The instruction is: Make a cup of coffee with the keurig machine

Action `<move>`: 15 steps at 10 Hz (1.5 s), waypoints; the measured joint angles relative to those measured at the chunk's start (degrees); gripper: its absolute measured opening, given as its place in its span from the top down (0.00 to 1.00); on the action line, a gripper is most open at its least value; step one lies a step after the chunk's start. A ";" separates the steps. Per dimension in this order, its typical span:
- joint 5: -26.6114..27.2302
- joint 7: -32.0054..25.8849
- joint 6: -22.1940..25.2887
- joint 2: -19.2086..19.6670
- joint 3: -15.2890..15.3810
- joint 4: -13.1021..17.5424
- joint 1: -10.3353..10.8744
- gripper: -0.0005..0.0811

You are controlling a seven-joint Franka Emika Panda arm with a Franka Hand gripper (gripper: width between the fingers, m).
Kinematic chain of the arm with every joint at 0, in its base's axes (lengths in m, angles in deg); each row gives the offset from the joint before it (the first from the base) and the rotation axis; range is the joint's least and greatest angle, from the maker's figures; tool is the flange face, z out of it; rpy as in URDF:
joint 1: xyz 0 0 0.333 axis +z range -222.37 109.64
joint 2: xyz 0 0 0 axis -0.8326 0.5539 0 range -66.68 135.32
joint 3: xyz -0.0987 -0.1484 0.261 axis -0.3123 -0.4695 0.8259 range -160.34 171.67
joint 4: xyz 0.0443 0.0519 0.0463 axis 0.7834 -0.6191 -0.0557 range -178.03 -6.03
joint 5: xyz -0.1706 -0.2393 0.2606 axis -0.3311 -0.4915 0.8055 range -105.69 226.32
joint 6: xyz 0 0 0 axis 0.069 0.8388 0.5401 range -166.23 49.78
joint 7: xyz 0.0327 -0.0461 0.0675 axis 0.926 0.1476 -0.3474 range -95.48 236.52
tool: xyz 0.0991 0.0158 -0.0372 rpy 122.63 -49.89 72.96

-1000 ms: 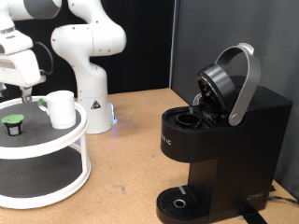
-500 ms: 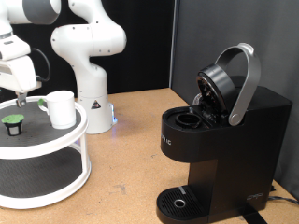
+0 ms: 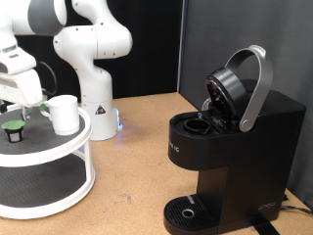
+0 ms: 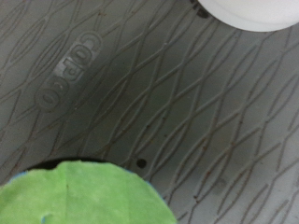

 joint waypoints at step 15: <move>-2.16 -0.40 -7.03 2.51 -1.79 -3.45 -0.54 0.44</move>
